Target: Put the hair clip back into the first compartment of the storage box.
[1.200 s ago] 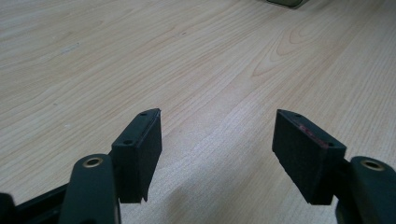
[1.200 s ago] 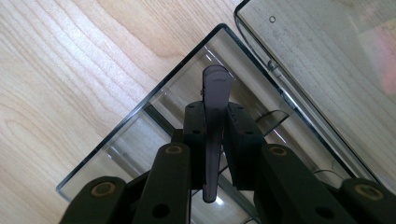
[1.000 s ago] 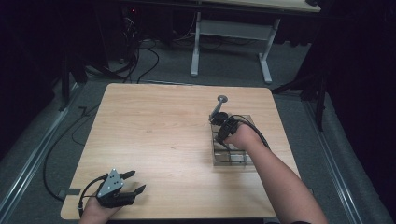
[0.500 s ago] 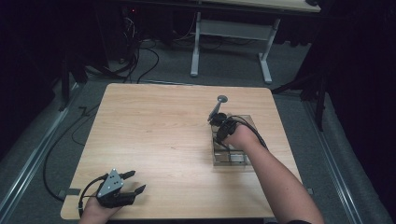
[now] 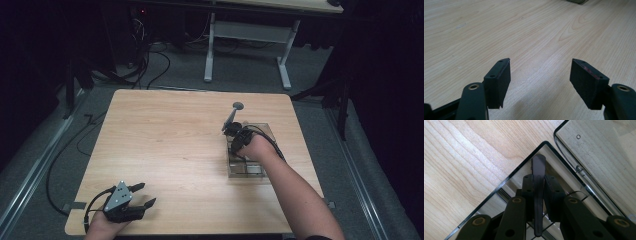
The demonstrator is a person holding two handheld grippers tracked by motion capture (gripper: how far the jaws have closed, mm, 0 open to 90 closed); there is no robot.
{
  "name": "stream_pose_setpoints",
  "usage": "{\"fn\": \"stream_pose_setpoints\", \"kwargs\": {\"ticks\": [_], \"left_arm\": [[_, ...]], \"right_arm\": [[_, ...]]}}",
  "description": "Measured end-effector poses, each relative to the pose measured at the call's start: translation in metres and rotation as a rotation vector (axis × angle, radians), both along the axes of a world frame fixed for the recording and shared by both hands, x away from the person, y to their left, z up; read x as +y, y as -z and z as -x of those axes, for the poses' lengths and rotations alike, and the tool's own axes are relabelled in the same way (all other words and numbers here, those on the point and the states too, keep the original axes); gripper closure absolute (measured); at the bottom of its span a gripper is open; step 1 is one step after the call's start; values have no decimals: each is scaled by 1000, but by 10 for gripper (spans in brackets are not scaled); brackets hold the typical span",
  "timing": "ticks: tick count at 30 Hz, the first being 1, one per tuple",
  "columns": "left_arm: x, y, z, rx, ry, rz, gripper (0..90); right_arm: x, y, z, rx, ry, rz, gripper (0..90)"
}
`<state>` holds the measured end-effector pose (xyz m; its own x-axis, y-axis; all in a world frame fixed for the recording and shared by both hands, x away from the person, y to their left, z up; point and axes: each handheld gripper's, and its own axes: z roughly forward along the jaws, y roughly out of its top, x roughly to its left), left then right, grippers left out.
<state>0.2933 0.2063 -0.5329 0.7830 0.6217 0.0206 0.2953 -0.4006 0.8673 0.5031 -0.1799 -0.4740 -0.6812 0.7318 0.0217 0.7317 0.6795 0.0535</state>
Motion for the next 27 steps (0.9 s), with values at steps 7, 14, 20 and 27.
{"fn": "stream_pose_setpoints", "kwargs": {"ticks": [7,14,20,27], "left_arm": [[0,0,0,0,0,-1,335],[0,0,0,1,0,0,335],[0,0,0,1,1,0,335],[0,0,0,1,-1,0,335]], "right_arm": [[0,0,0,4,-1,-1,792],[-1,0,-1,4,-2,-5,764],[-2,-5,-1,1,7,-10,749],[-6,-17,0,-14,6,-21,751]]}}
